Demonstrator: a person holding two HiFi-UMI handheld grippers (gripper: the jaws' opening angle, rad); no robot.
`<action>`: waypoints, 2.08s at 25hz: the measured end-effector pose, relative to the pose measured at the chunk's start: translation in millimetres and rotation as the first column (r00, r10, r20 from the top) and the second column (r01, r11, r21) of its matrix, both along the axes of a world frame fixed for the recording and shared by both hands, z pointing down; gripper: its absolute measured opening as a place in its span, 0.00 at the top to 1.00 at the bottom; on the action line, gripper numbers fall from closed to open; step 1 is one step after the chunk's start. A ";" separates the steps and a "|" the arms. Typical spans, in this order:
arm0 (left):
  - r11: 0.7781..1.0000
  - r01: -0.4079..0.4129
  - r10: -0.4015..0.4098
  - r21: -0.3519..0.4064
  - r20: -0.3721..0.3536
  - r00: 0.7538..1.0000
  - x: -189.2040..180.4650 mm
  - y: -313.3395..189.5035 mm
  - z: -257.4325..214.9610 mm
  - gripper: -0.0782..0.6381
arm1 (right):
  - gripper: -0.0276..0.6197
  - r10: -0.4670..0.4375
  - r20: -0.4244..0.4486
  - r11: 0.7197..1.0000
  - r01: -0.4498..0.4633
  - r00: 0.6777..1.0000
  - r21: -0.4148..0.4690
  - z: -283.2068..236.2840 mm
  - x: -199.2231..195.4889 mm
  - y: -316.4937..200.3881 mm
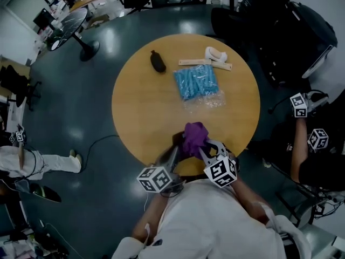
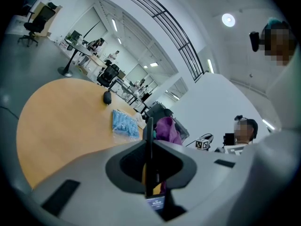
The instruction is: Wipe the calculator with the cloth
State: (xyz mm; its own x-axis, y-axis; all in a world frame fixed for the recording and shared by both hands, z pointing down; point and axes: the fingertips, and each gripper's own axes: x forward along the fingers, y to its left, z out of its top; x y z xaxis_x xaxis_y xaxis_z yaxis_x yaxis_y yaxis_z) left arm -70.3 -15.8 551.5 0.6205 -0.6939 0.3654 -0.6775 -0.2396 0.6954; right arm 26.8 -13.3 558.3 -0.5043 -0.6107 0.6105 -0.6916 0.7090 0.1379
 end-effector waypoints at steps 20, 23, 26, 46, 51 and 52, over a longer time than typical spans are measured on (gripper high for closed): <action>0.976 -0.170 0.124 0.139 0.289 0.949 19.3 3.0 3.5 0.83 | 0.85 -0.090 0.079 0.995 0.085 0.993 0.061 -17.6 -34.0 -0.2; 0.978 -0.159 0.120 0.135 0.263 0.957 16.3 7.2 -0.1 0.83 | 0.85 -0.059 0.049 0.998 0.057 0.997 0.037 -8.5 -19.2 -0.9; 0.977 -0.150 0.104 0.150 0.279 0.955 6.5 7.6 -3.7 0.83 | 0.85 0.010 0.017 1.000 -0.010 1.000 -0.011 11.4 14.4 -3.5; 0.731 -0.640 0.341 0.236 0.686 0.642 51.7 16.4 1.1 0.83 | 0.85 -0.342 -0.016 0.936 0.342 0.940 0.086 -59.1 -50.8 14.3; 0.722 -0.651 0.341 0.232 0.700 0.628 48.3 14.3 7.4 0.83 | 0.85 -0.267 0.007 0.962 0.266 0.964 0.061 -53.7 -29.3 -4.0; 0.720 -0.653 0.342 0.234 0.699 0.628 47.7 14.7 6.5 0.83 | 0.85 -0.256 0.022 0.966 0.254 0.966 0.051 -53.8 -25.3 -6.6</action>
